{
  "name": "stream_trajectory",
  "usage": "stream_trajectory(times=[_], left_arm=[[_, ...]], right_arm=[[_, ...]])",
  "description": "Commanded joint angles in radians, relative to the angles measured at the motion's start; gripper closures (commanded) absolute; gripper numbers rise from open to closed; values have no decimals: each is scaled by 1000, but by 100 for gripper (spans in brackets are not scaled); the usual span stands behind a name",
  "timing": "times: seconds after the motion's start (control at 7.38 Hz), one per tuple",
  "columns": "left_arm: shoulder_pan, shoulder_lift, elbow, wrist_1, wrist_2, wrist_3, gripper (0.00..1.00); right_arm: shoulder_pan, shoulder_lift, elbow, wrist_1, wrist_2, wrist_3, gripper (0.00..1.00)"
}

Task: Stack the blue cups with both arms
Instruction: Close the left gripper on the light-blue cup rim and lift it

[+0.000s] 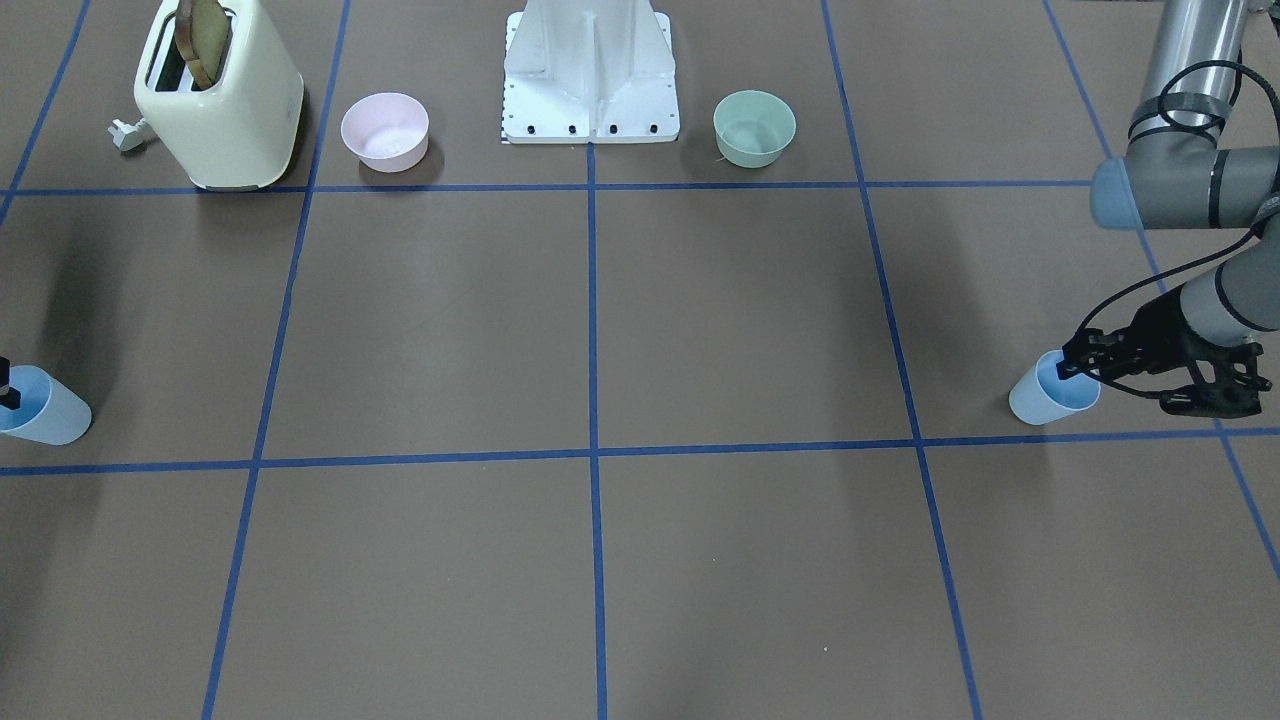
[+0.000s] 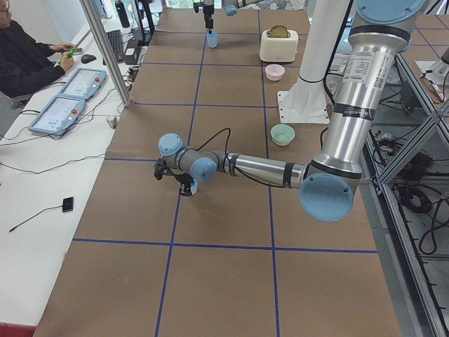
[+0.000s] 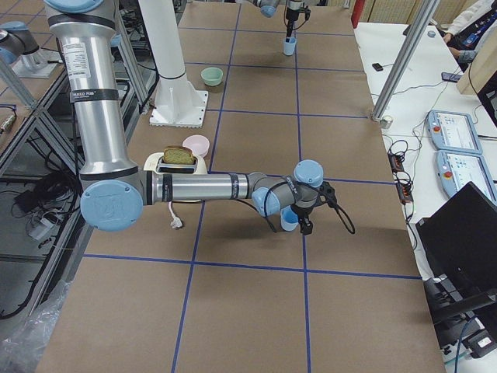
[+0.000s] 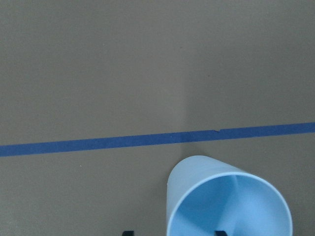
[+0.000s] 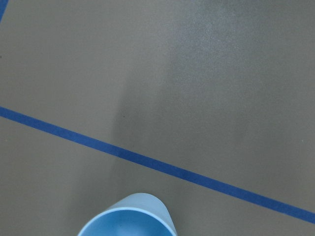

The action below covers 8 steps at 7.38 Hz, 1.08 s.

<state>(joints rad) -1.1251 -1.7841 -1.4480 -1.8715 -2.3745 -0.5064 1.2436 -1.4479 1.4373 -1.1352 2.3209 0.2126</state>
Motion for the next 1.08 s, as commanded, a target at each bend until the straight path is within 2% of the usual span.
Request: stream_trajectory(times=[0.0,0.14,0.68,0.95], left_arm=[[4,0,0,0,0,0,80],[4,0,-3,0,0,2,100],[-8,-1,-90,32,-3,-6,100],[-12,-111,-207,319,4,-65,100]], right_arm=[[-1,1,0,0,0,1,1],[0,1,0,0,-2,1,1],[-1,3,2,0,0,1,1],[0,1,2,2,0,1,1]])
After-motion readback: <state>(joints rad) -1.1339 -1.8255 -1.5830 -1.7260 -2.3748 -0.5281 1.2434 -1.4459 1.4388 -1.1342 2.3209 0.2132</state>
